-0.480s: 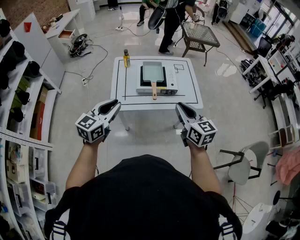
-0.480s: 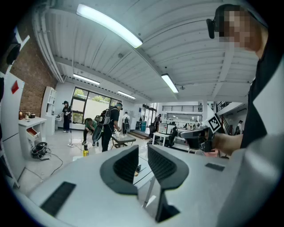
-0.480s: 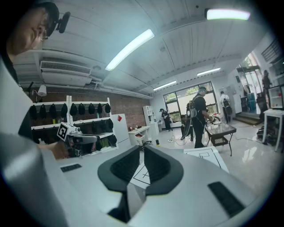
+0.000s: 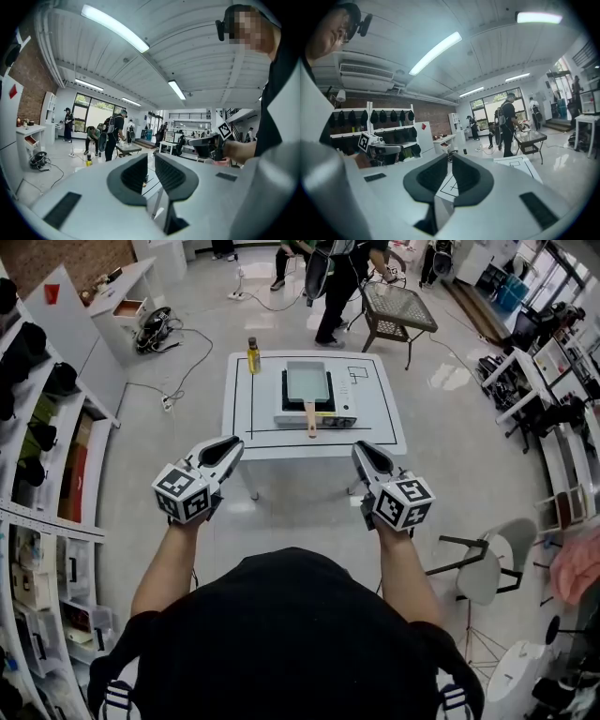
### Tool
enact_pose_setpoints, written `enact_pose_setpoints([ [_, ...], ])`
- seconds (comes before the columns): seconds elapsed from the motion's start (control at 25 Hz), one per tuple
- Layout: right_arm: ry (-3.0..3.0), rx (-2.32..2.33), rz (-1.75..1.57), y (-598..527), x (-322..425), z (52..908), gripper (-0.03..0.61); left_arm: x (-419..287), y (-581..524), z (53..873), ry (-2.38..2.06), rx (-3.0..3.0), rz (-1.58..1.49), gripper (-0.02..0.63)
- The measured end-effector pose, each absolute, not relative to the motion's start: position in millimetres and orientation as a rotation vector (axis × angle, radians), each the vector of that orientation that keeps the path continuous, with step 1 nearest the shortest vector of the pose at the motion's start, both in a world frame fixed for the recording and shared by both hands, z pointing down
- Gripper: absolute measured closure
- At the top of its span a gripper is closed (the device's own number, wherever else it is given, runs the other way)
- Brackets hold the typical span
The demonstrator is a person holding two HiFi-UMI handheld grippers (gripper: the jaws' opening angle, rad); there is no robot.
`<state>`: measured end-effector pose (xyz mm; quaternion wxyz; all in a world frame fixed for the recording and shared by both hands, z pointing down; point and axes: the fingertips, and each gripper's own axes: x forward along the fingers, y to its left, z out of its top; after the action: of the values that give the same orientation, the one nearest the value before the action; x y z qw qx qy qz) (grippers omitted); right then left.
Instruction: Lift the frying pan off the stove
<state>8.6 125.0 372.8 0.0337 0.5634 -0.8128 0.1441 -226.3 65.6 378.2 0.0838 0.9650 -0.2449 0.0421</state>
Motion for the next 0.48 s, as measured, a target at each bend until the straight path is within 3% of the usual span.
enact_pose_setpoints([
  [0.48, -2.468, 1.808, 0.475, 112, 5, 369, 0.546, -236, 56, 374, -0.712, 2.875, 0.133, 0.561],
])
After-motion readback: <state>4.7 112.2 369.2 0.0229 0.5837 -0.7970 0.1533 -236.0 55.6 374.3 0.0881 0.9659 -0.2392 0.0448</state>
